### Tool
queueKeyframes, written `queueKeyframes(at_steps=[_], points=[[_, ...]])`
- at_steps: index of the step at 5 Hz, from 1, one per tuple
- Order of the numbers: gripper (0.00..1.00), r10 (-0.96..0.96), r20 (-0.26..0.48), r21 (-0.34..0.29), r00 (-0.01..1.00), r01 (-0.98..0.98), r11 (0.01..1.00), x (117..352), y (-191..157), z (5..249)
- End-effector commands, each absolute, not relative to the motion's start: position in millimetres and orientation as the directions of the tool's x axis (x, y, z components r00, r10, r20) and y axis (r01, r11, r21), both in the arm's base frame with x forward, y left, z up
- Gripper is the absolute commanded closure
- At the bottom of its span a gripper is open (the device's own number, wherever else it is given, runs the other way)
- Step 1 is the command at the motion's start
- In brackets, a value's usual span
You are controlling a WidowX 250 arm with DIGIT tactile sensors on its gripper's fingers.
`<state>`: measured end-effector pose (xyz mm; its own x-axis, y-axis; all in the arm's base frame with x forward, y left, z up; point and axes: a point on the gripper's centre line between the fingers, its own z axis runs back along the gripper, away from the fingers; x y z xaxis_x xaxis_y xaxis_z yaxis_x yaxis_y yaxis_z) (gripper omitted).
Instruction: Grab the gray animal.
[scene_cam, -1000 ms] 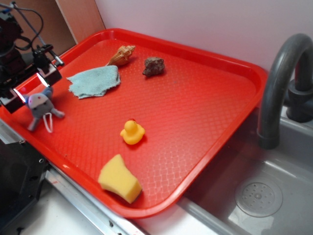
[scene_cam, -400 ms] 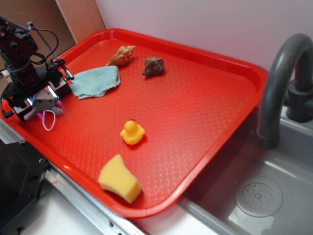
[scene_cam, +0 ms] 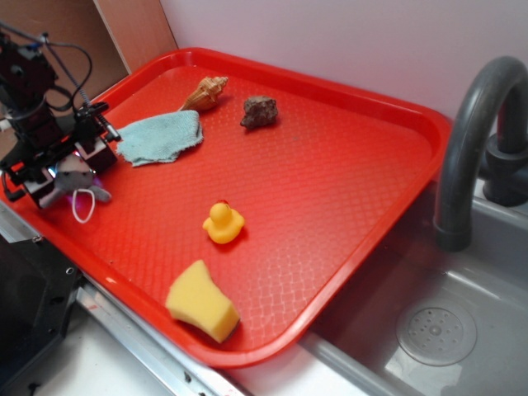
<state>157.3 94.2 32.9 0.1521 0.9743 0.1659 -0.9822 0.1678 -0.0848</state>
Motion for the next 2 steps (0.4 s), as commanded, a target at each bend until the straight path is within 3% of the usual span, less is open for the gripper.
queueKeyframes(at_steps=[1, 2], points=[[1.0, 0.852, 0.008, -0.203, 0.523, -0.834, 0.513, 188, 77, 115], [1.0, 0.742, 0.019, -0.25, 0.67, -0.715, 0.653, 188, 55, 148]])
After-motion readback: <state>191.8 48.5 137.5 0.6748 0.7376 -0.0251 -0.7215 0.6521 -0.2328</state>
